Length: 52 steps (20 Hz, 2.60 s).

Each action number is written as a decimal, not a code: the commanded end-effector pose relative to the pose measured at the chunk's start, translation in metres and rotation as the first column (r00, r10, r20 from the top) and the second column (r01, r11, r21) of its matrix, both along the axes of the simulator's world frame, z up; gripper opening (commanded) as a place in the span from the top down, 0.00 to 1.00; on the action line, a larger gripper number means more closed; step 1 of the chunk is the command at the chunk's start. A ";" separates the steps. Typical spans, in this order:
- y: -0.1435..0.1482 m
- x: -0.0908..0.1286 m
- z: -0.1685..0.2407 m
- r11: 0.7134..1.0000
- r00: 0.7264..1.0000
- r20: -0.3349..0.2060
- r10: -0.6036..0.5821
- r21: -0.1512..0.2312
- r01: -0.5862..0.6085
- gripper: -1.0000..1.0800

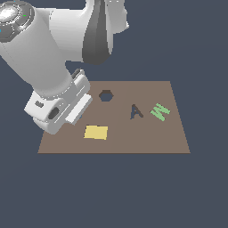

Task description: Insert a designated object into the corresponding slot on a board.

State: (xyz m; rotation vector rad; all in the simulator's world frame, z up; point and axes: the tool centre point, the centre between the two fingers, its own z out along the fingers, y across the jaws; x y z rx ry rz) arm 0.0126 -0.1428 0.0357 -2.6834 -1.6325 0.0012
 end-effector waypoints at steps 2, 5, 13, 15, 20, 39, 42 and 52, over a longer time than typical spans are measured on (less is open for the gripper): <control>0.014 -0.020 0.001 0.995 0.995 0.001 -0.104 0.000 0.104 1.00; 0.028 -0.036 0.002 0.982 0.982 0.001 -0.189 0.000 0.189 1.00; 0.065 -0.067 0.003 0.924 0.924 0.001 -0.382 0.000 0.382 1.00; 0.074 -0.072 0.004 0.908 0.908 0.001 -0.420 0.000 0.420 1.00; 0.092 -0.080 0.004 0.870 0.870 0.001 -0.492 0.000 0.492 1.00; 0.111 -0.086 0.005 0.828 0.828 0.001 -0.561 0.000 0.561 1.00; 0.112 -0.086 0.003 0.827 0.827 0.001 -0.562 0.000 0.562 1.00; 0.111 -0.086 -0.005 0.827 0.827 0.001 -0.562 0.001 0.562 0.04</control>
